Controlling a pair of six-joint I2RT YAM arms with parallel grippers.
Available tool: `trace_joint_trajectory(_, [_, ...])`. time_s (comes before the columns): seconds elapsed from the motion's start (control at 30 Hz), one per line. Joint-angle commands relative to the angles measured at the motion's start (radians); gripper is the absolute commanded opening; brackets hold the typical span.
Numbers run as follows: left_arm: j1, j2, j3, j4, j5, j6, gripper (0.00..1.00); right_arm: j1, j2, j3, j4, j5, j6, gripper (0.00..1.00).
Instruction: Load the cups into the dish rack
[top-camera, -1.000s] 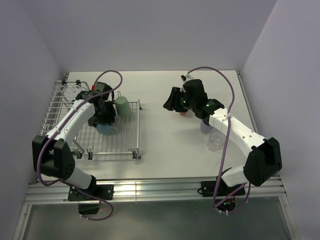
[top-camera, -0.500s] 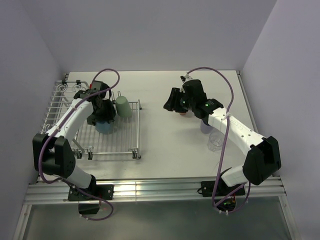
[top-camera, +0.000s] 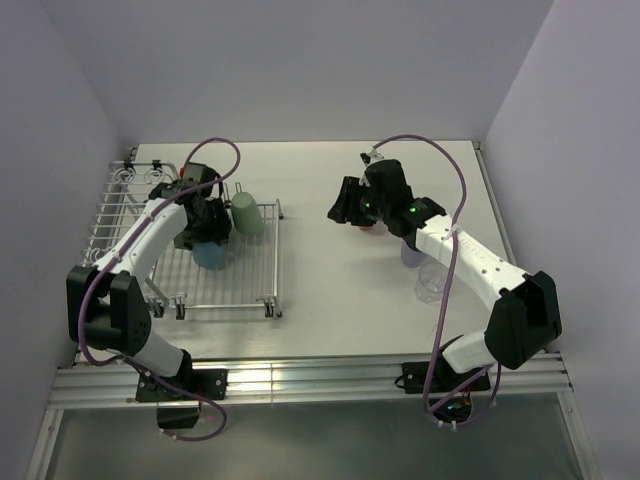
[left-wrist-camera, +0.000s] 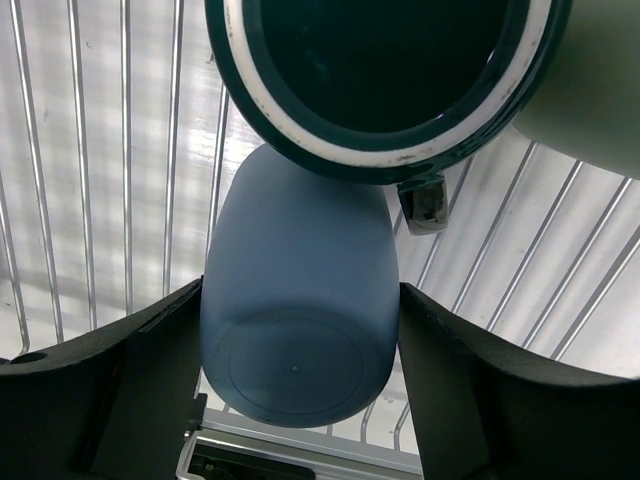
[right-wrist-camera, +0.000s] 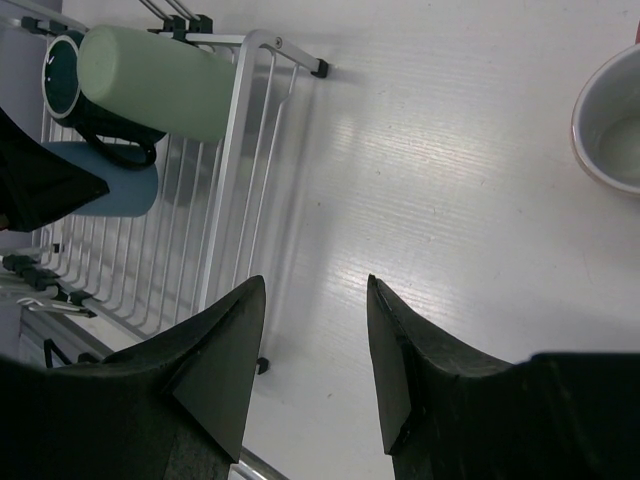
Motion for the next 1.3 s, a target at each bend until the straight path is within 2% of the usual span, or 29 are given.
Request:
trace_joint_trajectory(0.0, [0.001, -0.002, -0.004, 0.018, -0.012, 0.0, 0.78, 0.009, 0.01, 0.039, 0.003, 0.017, -0.013, 0.53])
trace_joint_trajectory(0.07, [0.001, -0.008, -0.004, 0.018, -0.018, -0.005, 0.79, 0.011, 0.01, 0.04, 0.005, 0.017, -0.015, 0.53])
trace_joint_trajectory(0.13, [0.001, -0.016, -0.003, 0.01, -0.031, -0.008, 0.9, 0.012, 0.012, 0.04, 0.002, 0.017, -0.015, 0.53])
trace_joint_trajectory(0.83, [-0.031, -0.117, 0.069, -0.059, -0.075, -0.032, 0.91, 0.037, 0.001, 0.053, -0.017, 0.048, -0.012, 0.53])
trace_joint_trajectory(1.27, [-0.085, -0.14, 0.172, -0.134, -0.142, -0.04, 0.89, 0.042, -0.027, 0.053, -0.069, 0.143, -0.028, 0.53])
